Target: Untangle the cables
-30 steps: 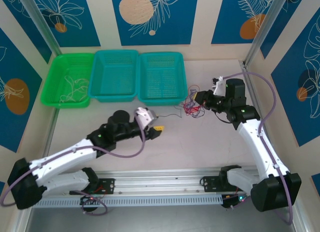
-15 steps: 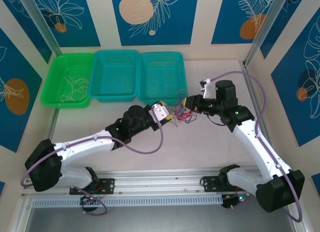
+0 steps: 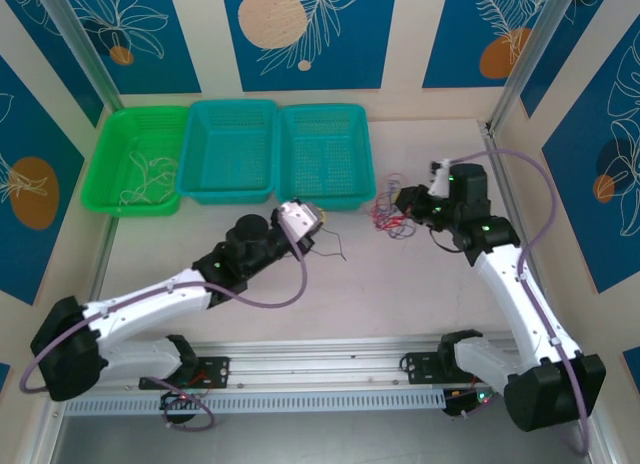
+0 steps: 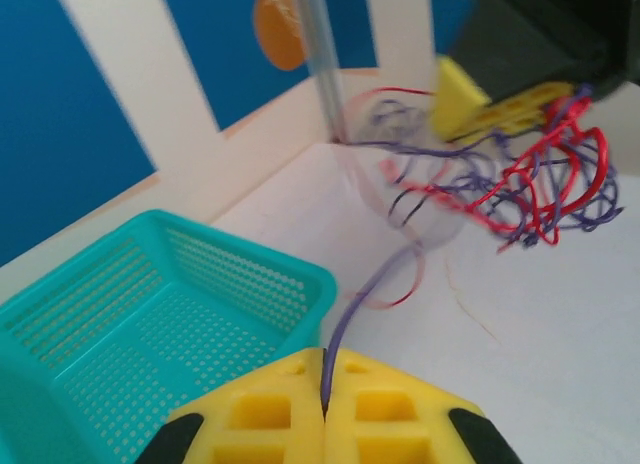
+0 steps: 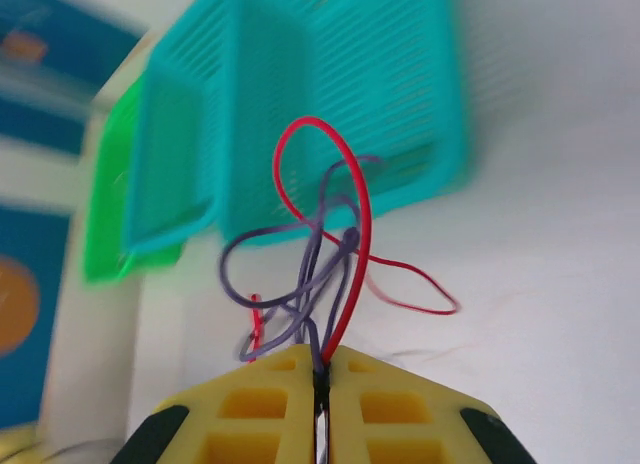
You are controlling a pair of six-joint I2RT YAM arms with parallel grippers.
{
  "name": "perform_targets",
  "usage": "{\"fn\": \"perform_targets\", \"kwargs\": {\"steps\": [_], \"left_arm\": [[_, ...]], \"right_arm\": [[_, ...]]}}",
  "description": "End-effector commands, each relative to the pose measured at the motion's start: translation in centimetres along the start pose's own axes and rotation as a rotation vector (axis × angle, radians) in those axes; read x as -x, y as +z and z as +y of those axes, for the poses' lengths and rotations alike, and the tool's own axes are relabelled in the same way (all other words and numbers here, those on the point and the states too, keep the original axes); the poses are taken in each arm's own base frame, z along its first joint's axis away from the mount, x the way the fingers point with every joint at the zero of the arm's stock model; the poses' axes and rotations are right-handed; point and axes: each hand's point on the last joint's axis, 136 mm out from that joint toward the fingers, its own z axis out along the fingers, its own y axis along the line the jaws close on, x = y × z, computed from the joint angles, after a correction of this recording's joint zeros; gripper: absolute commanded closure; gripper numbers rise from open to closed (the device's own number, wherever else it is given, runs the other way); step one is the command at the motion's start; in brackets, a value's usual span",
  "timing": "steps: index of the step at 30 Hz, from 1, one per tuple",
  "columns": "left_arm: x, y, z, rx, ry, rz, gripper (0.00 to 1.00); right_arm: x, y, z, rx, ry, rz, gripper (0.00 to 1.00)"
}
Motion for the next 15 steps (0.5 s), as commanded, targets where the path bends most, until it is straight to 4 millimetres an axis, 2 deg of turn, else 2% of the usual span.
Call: {"fn": "perform_targets", "kwargs": {"steps": [1,3,6,9,12,15], "left_arm": [[0.4,-2.9,4.9,0.182,-0.179,-0.023,1.0],[-0.1,-4.4,6.5,0.224,-0.24,-0.018,1.0],[-0.4,-6.5,8.3,0.274,-0.312,-0.03,1.0],[-0.4,-7.9,9.5,0.31,-0.355,-0.027,1.0],[0.7,-8.6,10.1,0.314,-0.367,-0.036,1.0],[3.9,-9.4,11.4,0.331,-0.348,-0.068,1.0]], "right_arm": [[1.0,-1.6,-7.7,-0.16,0.298,-0.064,1.0],[1.5,-2.1,-9.3,-0.115,0.397,-0.078,1.0],[1.6,-2.8,-11.1,-0.142,0.447,-0.095,1.0],[1.3,-2.8,-11.9,-0.151,0.473,-0.095,1.0],[0.9,-2.1,-11.3,-0.089,0.488,-0.072,1.0],[0.7,-1.5,-11.0,-0.07,0.496,-0.057,1.0]]}}
